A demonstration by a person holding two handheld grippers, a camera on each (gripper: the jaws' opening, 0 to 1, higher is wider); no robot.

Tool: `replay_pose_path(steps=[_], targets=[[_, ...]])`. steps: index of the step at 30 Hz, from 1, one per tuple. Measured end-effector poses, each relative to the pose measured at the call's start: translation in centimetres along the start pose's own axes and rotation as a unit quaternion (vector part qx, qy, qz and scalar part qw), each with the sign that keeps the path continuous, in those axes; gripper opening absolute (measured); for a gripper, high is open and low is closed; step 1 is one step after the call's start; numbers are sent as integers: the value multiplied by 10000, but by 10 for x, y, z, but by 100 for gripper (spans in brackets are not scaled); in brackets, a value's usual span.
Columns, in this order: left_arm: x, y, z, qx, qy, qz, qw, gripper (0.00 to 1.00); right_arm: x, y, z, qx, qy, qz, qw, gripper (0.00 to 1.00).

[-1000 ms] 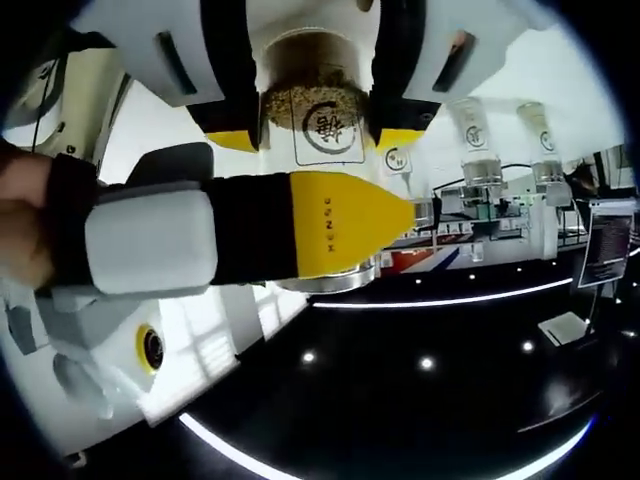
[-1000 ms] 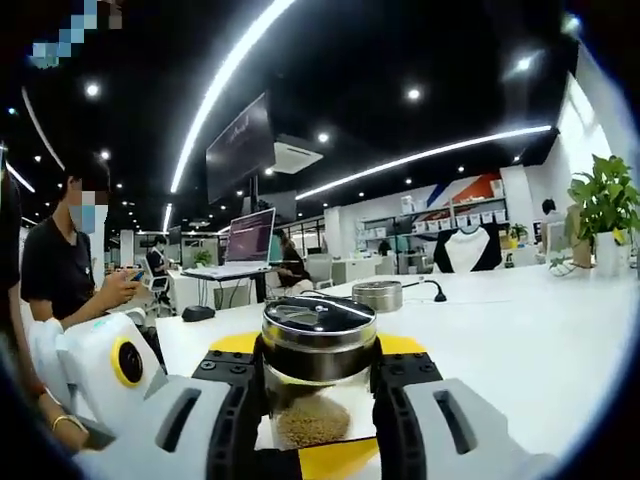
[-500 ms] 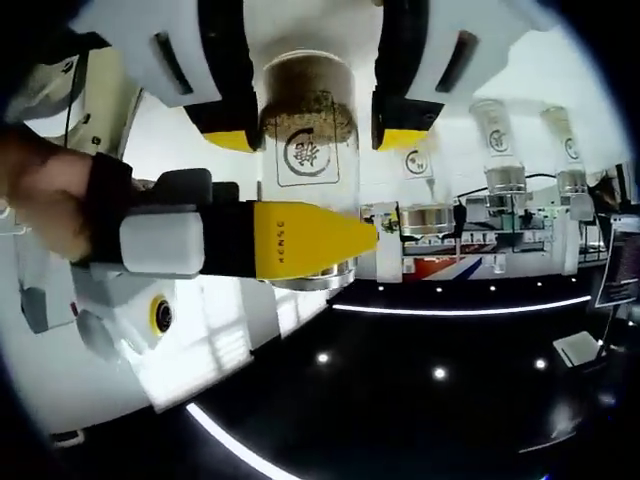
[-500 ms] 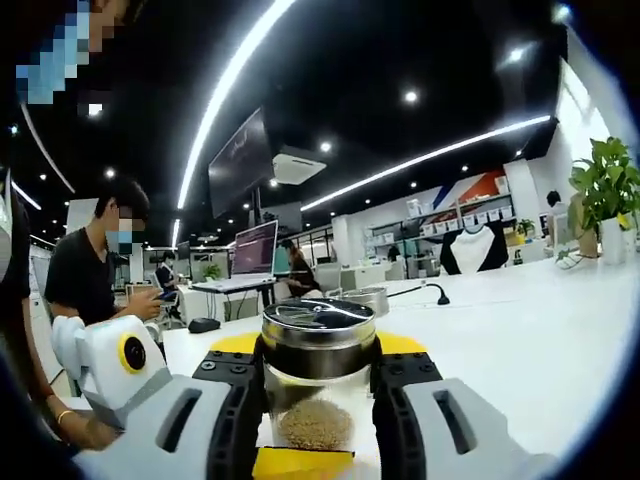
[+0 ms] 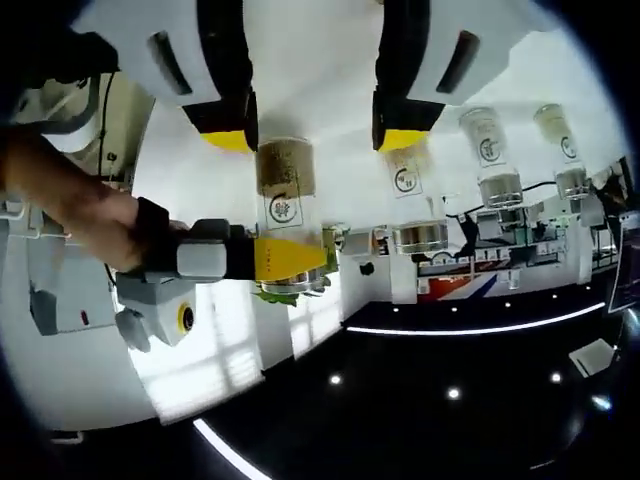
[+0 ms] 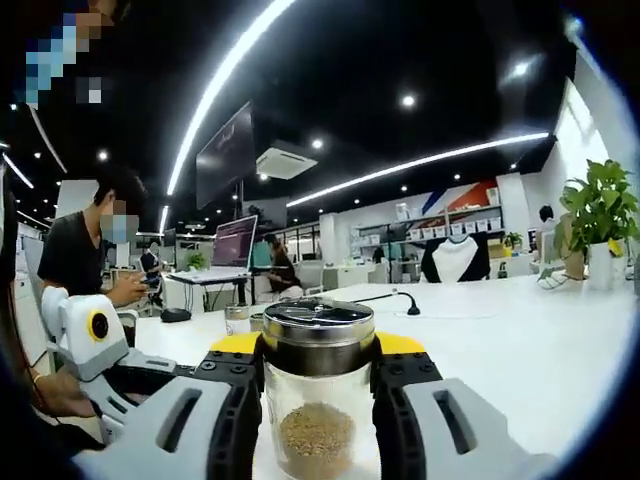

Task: Rotate the seasoning bottle until the label or dispensing opening points toward the visible target arrow and the bottle remains upright within the marked orientation range

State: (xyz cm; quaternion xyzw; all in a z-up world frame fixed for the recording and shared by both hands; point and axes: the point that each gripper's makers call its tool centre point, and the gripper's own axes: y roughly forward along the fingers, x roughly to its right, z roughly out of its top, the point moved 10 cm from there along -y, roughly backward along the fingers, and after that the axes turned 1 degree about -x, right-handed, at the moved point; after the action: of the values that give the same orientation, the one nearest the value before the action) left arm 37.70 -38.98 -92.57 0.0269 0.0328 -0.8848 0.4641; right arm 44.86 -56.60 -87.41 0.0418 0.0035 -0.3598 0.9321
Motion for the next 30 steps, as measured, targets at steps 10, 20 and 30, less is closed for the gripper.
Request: replay_pose_path(steps=[10, 20, 30], targets=[[-19, -14, 6, -107, 64, 221, 9997, 49, 16, 9, -3, -103, -75, -26, 9999, 39], [-21, -20, 1, -394, 89, 23, 9992, 63, 30, 19, -2, -70, -90, -82, 9999, 39], [-13, -18, -1, -698, 376, -323, 9963, 77, 39, 28, -4, -109, -145, -43, 9998, 39]])
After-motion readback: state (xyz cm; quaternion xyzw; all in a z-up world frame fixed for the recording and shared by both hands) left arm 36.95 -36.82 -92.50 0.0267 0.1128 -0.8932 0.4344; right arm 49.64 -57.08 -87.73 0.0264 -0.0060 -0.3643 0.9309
